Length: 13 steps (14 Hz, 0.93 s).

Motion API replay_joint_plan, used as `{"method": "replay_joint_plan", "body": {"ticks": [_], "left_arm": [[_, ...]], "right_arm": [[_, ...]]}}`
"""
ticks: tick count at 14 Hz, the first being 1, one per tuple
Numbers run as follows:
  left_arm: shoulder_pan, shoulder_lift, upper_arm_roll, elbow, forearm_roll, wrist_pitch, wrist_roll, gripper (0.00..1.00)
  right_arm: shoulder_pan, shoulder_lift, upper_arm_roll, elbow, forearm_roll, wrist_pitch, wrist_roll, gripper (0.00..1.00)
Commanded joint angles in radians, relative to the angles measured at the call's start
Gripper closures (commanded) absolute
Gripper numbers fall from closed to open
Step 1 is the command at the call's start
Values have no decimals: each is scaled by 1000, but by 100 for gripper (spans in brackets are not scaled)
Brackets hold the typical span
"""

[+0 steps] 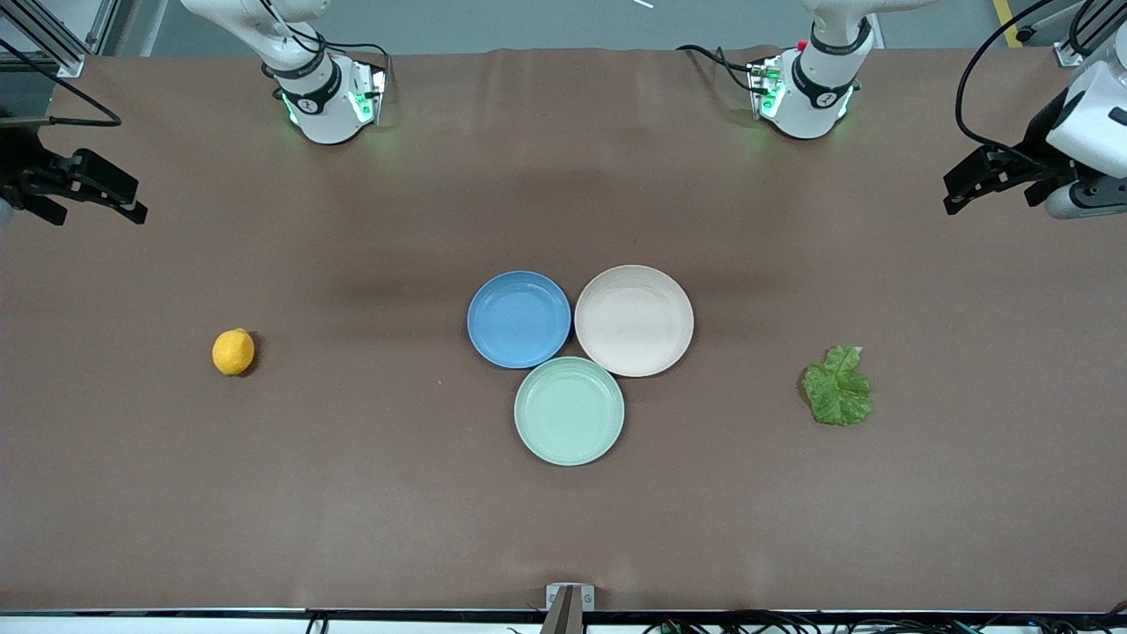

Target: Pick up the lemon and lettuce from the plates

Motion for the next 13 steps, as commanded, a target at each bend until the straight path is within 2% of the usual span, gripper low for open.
{"method": "replay_joint_plan", "body": {"ticks": [1, 13], "left_arm": [[-4, -19, 10, -16, -36, 0, 15, 0], [-6, 13, 1, 27, -27, -11, 7, 0]], "right_arm": [[-14, -19, 7, -6, -6, -1, -6, 0], [-19, -19, 7, -5, -5, 0, -6, 0]]}}
